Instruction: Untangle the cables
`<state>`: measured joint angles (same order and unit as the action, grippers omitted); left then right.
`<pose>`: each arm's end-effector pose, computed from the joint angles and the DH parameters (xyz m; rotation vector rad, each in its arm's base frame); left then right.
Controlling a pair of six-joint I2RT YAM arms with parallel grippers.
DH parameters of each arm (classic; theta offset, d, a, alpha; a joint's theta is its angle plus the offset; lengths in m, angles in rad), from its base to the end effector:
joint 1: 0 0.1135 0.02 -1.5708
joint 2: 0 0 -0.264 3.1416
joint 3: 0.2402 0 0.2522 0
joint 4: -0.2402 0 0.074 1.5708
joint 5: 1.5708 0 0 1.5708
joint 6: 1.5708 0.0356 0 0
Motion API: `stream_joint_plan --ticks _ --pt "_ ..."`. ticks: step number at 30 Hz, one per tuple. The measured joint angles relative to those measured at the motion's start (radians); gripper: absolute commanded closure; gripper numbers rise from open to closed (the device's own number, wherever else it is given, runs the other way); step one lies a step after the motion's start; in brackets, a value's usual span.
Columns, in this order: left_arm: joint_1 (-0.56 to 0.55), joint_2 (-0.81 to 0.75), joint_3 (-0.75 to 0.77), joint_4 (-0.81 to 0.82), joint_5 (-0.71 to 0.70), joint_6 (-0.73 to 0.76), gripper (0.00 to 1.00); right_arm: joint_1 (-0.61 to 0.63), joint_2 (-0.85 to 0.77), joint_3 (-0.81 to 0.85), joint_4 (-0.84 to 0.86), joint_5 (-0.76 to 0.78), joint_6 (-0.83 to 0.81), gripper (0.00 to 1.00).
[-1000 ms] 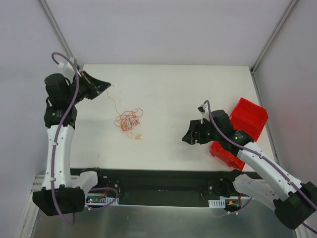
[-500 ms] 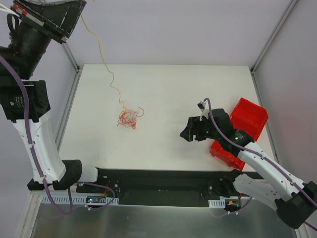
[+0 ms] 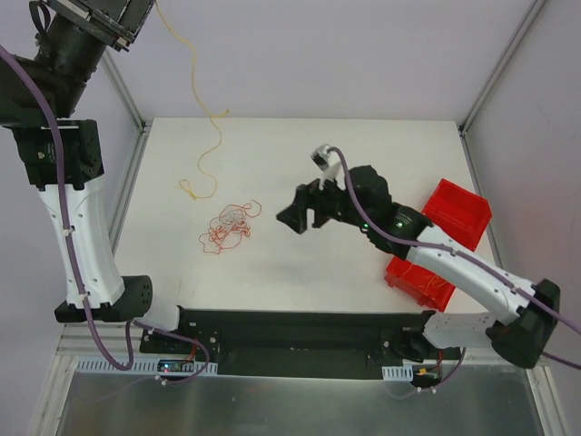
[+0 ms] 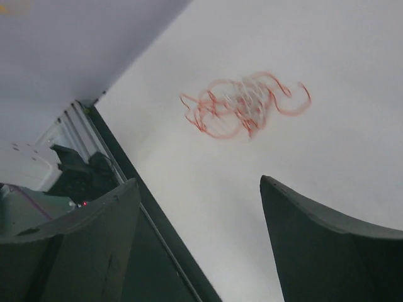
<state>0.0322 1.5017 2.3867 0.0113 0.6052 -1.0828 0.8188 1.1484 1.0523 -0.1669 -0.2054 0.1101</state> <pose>0.1755 -0.0146 0.6851 0.1575 0.9179 -1.1826 0.1767 0.1996 0.3622 -0.8024 1.7350 0.8298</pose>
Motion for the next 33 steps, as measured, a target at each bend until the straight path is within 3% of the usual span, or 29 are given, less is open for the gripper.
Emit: stream_joint_plan --ticks 6,11,15,20,28,33 --pt "0.000 -0.102 -0.121 0.013 -0.008 0.005 1.00 0.143 0.282 0.327 0.157 0.094 -0.061 0.19" --pt "-0.019 -0.174 -0.215 0.043 0.005 -0.008 1.00 0.164 0.312 0.347 0.201 0.172 -0.068 0.19" --pt "-0.144 -0.179 -0.277 0.069 0.026 -0.003 1.00 0.168 0.271 0.321 0.146 0.292 -0.068 0.19" --pt "-0.340 -0.161 -0.415 0.079 0.034 0.064 1.00 0.118 0.036 0.132 -0.018 0.422 -0.050 0.19" --pt "-0.574 -0.167 -0.835 0.060 -0.024 0.198 1.00 0.090 -0.517 -0.096 -0.379 0.653 0.042 0.19" --pt "-0.677 -0.151 -1.095 0.060 -0.034 0.229 1.00 0.088 -0.687 -0.183 -0.505 0.701 0.140 0.16"
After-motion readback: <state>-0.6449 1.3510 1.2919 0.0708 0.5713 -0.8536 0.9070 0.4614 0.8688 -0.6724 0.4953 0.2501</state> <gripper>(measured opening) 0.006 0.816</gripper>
